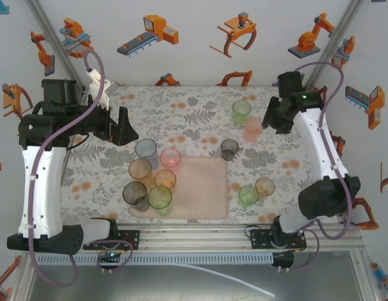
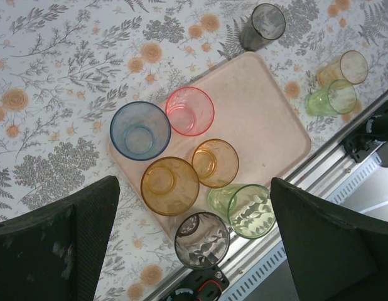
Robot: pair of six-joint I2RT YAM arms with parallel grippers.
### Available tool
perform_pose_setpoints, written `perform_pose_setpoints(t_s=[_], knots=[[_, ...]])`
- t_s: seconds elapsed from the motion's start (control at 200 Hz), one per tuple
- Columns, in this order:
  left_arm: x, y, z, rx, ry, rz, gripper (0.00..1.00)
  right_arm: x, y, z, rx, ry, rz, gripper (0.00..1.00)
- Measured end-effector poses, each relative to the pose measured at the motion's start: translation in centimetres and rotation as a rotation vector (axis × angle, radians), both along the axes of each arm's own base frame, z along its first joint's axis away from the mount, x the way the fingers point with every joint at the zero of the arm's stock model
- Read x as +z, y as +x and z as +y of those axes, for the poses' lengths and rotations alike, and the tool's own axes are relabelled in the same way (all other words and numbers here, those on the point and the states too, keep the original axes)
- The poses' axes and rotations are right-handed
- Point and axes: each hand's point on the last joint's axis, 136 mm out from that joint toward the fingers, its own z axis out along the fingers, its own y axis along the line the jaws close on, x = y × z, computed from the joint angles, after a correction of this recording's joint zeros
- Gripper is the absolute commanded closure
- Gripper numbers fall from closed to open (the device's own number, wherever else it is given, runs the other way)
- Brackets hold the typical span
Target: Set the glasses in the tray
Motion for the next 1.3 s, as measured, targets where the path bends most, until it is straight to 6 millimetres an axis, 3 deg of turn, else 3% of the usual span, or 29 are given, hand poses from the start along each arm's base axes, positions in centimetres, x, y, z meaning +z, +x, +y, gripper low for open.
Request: perform_pose_setpoints(t_s=[0.471, 0.816, 1.036, 1.297], knots=[[-0.1, 0.0, 0.0, -0.004, 0.006, -0.001, 0.03, -5.1, 5.6, 0.4, 0.014, -0.012, 0.054, 0.48], [-0.1, 0.0, 0.1, -0.006, 0.013, -0.006, 0.03, -6.7, 8.4, 0.4, 0.024, -0.019, 0.067, 0.49], [-0.2, 0.1, 0.1, -0.007, 0.015, -0.003, 0.03, -9.1, 8.9, 0.1, 0.019, -0.021, 0.119, 0.49], [-0.5, 0.3, 0.1, -0.006, 0.018, 0.005, 0.03, -10.6, 9.1, -0.1, 0.022, -0.027, 0.149, 0.51]])
